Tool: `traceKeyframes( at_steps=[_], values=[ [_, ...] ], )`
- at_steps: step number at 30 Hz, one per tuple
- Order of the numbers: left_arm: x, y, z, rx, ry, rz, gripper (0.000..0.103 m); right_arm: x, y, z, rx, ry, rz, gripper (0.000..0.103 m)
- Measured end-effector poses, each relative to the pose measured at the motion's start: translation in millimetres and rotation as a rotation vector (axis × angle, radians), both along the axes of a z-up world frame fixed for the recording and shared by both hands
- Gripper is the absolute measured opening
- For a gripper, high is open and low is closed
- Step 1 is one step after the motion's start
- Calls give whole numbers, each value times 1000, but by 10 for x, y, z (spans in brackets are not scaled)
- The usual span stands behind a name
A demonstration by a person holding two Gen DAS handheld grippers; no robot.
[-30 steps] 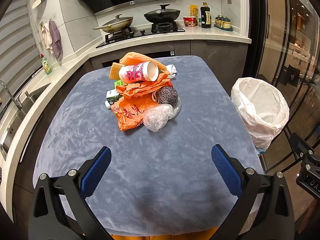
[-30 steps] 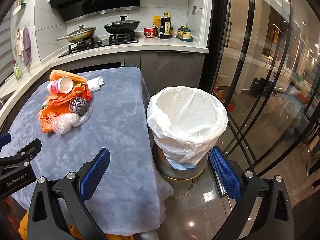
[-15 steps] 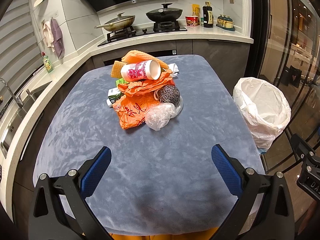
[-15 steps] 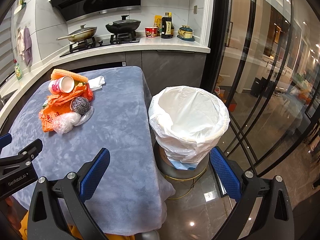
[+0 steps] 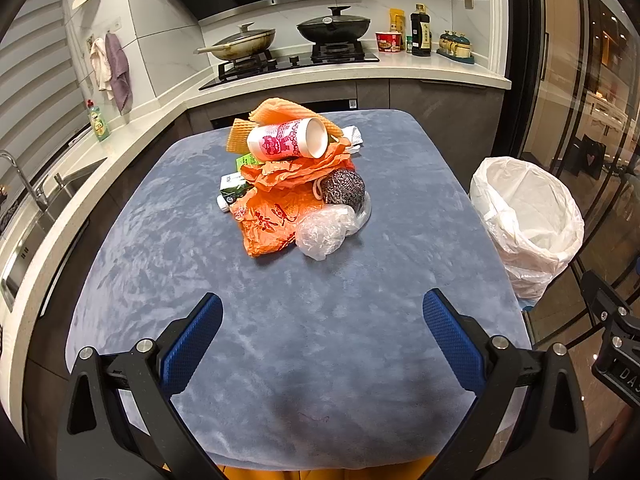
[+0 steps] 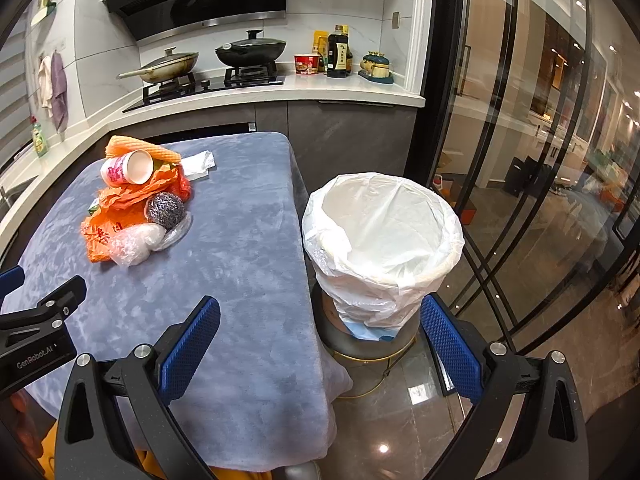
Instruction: Collect trash
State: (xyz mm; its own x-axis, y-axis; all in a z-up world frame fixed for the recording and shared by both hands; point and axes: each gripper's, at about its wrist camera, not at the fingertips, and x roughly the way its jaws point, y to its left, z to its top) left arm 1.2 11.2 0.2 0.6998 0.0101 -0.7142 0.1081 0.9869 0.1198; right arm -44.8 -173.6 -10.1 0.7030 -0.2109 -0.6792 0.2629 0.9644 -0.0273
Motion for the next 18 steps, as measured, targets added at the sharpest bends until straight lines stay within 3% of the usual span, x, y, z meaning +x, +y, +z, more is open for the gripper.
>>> traceKeyframes(
  at_steps=[18],
  values=[
    [-7, 7, 31, -2, -2, 3, 96, 10, 12, 7, -1, 1, 7, 96]
  ],
)
